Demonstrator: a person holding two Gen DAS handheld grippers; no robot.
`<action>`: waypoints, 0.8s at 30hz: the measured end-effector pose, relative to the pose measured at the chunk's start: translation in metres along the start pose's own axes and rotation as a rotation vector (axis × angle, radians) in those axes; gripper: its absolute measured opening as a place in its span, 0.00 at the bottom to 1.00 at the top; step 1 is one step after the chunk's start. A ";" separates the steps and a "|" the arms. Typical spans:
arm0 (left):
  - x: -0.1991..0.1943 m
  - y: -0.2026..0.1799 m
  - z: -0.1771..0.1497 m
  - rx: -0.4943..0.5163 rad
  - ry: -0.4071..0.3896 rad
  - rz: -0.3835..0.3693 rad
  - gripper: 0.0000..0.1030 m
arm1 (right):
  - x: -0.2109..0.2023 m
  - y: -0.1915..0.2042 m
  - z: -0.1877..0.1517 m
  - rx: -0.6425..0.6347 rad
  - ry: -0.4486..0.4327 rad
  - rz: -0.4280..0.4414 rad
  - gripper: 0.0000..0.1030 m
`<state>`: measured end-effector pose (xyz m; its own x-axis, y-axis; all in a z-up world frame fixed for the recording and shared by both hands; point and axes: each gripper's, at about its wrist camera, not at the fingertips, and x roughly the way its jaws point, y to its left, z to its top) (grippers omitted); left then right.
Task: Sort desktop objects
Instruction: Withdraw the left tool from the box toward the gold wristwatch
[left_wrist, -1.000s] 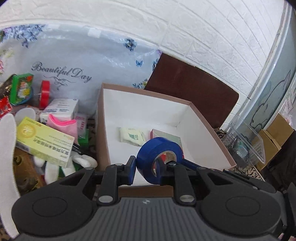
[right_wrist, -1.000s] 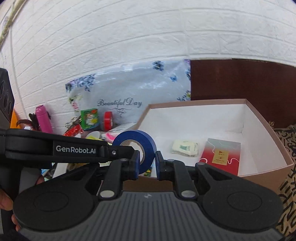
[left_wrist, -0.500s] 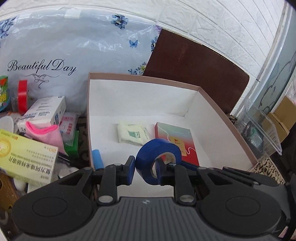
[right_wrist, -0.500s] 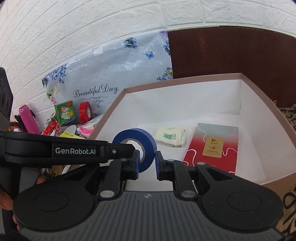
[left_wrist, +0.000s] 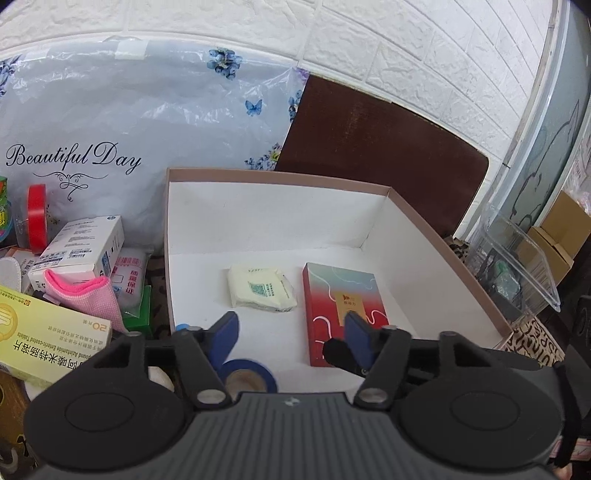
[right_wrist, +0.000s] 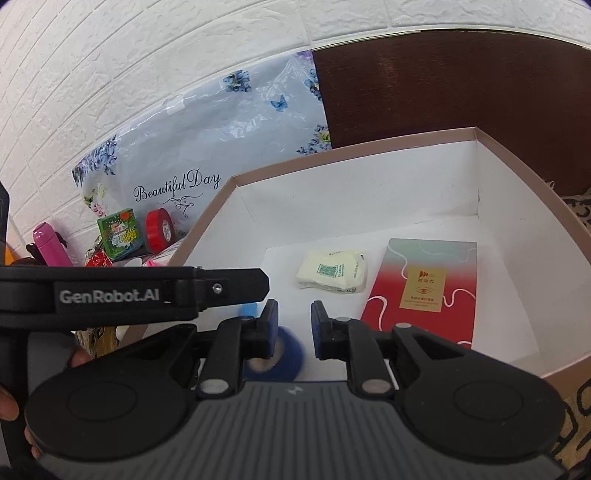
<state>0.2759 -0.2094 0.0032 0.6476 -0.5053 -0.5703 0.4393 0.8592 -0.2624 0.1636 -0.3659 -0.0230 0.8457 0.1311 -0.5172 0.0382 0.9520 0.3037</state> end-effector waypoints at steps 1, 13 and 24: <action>-0.002 -0.001 0.000 -0.003 -0.007 -0.005 0.78 | -0.001 0.000 0.001 -0.004 0.000 -0.002 0.25; -0.012 -0.010 -0.007 0.012 0.002 0.008 0.91 | -0.014 0.010 0.000 -0.061 -0.052 -0.064 0.91; -0.030 -0.019 -0.016 0.037 -0.041 0.038 0.91 | -0.028 0.013 -0.003 -0.069 -0.078 -0.107 0.95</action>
<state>0.2384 -0.2091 0.0129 0.6891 -0.4762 -0.5462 0.4365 0.8744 -0.2116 0.1387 -0.3560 -0.0068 0.8779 0.0087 -0.4788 0.0956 0.9765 0.1930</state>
